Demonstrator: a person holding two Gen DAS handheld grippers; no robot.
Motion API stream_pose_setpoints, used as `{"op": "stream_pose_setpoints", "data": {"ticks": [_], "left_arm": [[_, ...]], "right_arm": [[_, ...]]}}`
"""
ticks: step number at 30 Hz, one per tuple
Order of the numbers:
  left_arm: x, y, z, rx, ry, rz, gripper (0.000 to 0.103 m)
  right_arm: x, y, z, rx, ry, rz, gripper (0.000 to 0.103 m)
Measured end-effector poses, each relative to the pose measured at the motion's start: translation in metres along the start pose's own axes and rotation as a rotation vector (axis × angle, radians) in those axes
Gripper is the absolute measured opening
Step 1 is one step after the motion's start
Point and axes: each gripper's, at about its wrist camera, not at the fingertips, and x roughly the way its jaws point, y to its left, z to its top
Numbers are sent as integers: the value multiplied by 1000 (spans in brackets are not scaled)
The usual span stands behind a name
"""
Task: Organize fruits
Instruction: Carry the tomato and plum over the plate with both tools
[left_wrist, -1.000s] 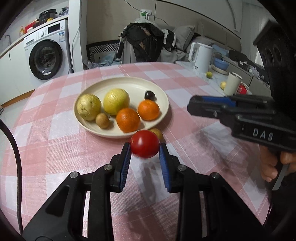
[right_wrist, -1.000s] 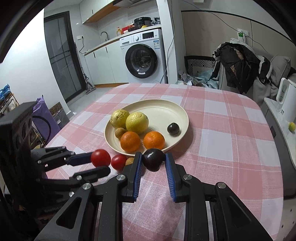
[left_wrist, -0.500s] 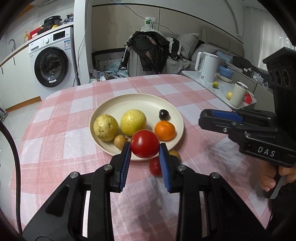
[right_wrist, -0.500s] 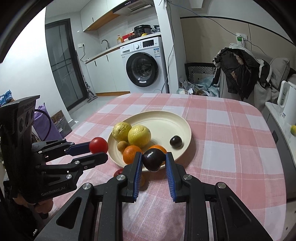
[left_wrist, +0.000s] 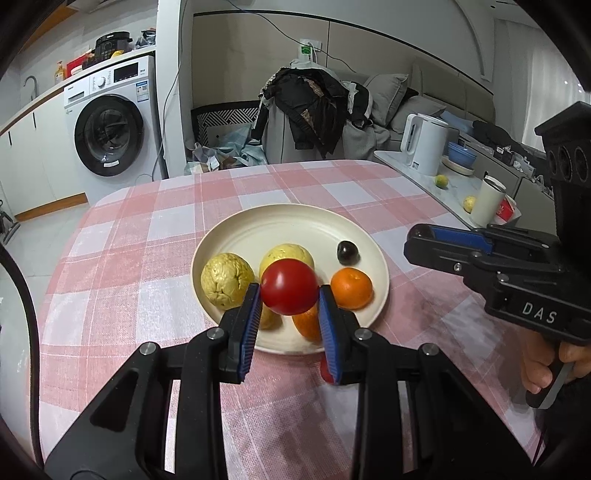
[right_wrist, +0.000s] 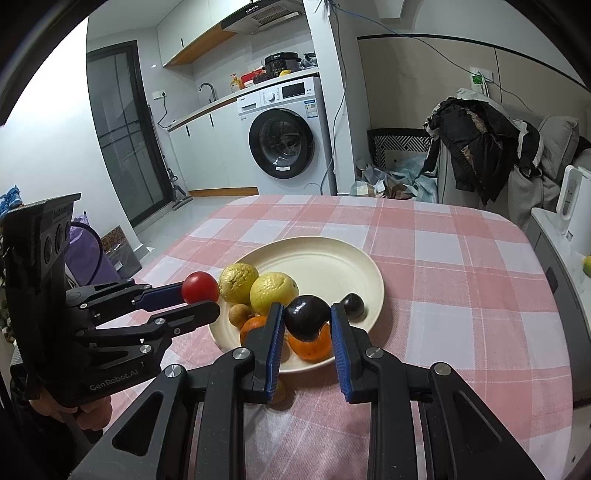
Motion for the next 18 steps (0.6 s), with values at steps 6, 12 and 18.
{"op": "stream_pose_setpoints", "data": {"ticks": [6, 12, 18], "left_arm": [[12, 8, 3, -8, 9, 16, 28], [23, 17, 5, -21, 17, 23, 28], [33, 22, 9, -15, 19, 31, 28]], "right_arm": [[12, 1, 3, -5, 16, 4, 26], [25, 1, 4, 0, 31, 7, 26], [36, 0, 5, -3, 44, 3, 26]]}}
